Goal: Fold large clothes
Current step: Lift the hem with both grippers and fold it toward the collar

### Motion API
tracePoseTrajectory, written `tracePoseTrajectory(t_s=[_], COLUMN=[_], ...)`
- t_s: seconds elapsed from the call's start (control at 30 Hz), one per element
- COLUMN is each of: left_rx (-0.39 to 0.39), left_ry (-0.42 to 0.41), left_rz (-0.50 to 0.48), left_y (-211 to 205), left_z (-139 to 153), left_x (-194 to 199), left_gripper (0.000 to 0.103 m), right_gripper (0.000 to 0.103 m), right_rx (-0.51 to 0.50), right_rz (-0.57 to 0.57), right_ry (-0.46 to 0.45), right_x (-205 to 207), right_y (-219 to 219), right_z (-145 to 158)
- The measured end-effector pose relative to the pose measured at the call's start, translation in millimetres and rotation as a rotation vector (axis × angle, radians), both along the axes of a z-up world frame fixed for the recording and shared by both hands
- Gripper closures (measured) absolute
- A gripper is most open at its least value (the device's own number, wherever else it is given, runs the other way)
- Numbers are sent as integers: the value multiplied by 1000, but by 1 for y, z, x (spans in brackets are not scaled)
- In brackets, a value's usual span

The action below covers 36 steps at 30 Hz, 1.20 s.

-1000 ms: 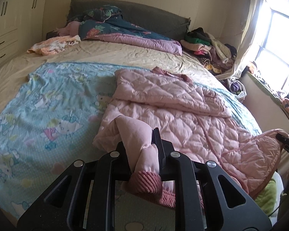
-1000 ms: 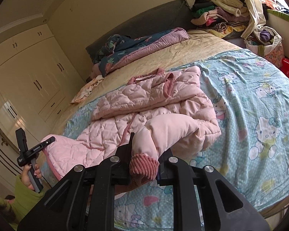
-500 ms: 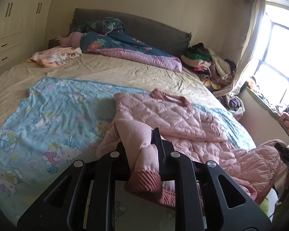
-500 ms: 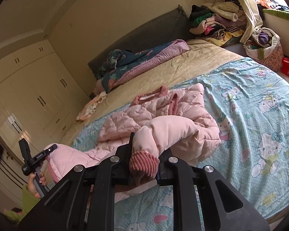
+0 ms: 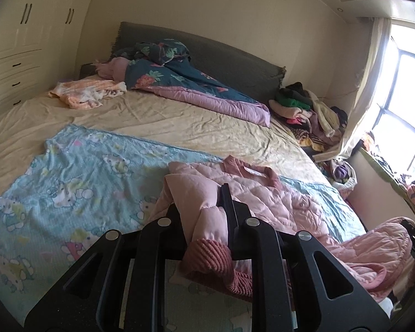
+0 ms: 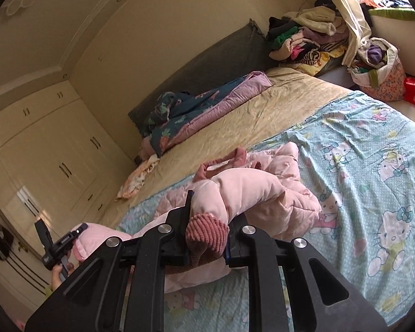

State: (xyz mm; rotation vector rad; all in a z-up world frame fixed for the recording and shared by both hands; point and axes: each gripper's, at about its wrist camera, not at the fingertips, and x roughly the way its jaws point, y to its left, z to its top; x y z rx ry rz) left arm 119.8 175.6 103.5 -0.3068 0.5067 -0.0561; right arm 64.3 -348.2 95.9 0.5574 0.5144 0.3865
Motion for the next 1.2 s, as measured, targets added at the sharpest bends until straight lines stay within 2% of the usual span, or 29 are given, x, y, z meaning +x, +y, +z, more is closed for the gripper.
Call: tracePoseTrajectory(t_s=[0.43, 1.2], left_rx=[18, 86], left_ry=[17, 95], left_rz=[49, 69], left_y=[-5, -12], left_z=[2, -17], left_x=[39, 105], left_gripper=[91, 89], right_gripper=[87, 87], right_rx=[14, 44], right_rz=[-45, -114], right_ry=[-5, 87], right_x=[44, 115], right_y=[5, -11], right_z=[6, -23])
